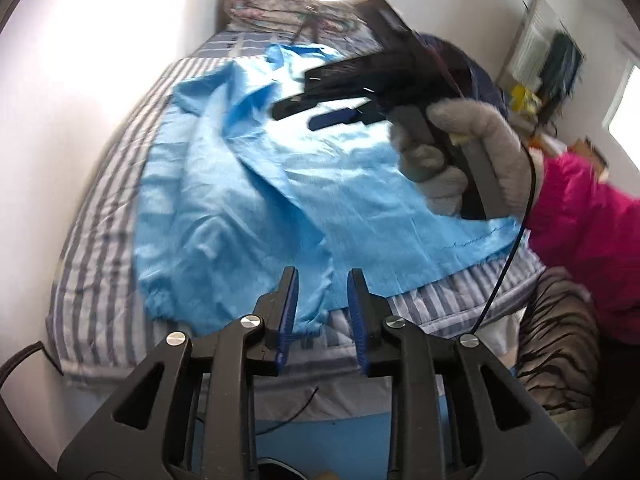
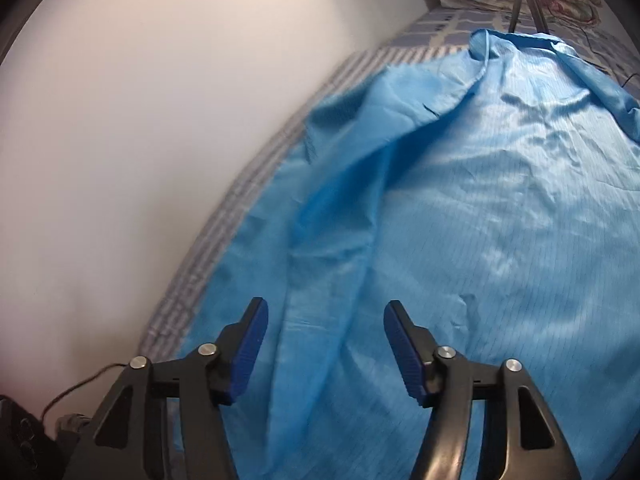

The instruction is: Fold large clothes

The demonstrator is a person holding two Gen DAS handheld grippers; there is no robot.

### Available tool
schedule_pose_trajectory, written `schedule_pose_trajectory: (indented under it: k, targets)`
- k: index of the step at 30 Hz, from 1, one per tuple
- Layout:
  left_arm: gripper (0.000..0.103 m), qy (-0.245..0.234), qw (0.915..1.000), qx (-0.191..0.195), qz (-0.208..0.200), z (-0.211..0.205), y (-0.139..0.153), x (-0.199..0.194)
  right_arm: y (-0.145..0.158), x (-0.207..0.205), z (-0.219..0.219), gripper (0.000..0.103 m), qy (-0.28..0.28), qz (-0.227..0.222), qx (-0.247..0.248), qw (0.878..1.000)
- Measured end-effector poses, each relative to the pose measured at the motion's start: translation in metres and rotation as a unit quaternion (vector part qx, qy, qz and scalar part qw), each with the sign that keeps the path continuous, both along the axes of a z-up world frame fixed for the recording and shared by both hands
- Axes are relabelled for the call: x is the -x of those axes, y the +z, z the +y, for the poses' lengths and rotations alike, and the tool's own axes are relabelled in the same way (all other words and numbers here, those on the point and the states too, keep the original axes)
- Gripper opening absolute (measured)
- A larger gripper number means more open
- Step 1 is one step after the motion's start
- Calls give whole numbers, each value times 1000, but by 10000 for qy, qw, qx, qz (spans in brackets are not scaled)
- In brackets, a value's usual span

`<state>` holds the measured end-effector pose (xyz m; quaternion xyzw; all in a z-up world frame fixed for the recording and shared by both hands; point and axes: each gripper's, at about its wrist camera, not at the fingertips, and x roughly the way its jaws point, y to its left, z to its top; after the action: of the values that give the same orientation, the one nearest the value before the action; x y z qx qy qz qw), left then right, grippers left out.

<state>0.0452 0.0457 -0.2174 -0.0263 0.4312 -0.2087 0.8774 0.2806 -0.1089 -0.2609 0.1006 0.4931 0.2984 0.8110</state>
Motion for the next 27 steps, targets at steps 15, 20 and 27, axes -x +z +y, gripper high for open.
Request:
schedule_pose_trajectory:
  k: [15,20,27]
  targets:
    - [33,1331,9891,303,548,69,-8,-52,-47,40,67,25,897,-15,1851,9786]
    - [33,1438,9858,569,650,80,-11,-54,-45,40,34,0,515,359,1001,9930]
    - [33,1401,9846,687,794,78,-14,-55,-55,66,-51,4,-270,1024,-918,9901]
